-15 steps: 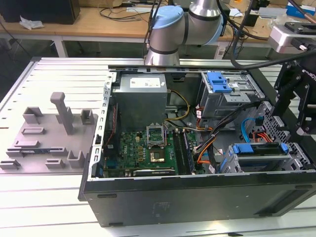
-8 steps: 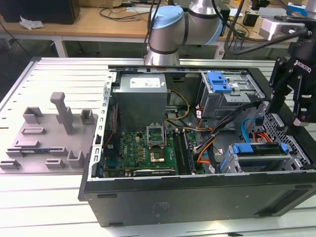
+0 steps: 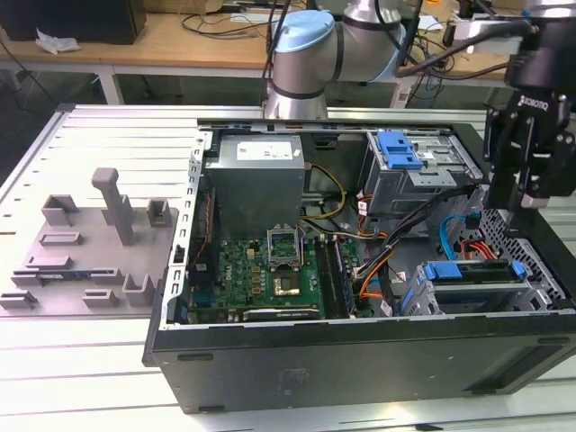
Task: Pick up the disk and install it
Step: 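Insert the second disk wire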
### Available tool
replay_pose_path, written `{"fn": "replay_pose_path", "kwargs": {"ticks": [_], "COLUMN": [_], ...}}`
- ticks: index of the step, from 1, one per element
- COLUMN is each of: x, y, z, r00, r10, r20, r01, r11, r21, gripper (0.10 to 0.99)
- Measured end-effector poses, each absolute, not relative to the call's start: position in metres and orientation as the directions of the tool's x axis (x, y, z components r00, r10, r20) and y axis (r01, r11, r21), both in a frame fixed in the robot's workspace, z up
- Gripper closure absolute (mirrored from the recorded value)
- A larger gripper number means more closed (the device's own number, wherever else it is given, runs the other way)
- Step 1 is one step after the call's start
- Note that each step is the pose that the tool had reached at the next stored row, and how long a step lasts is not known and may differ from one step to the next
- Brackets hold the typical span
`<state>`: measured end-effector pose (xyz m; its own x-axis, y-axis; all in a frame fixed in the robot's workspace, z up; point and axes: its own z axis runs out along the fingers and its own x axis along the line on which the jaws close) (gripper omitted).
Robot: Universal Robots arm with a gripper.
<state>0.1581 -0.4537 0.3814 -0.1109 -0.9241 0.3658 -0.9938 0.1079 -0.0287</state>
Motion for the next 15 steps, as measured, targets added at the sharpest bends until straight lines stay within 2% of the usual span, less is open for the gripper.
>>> {"fn": "replay_pose_path", "kwargs": {"ticks": [3,15], "x": [0.154,0.145], "y": [-0.445,-0.445], "z": [0.380,0.371], "r00": [-0.111,-0.100], "r10": [-0.912,-0.910], "r20": [0.396,0.402], "r01": [-0.994,-0.994], "r11": [0.107,0.107], "r21": [-0.032,-0.007], "gripper": [0.576,0.592]}}
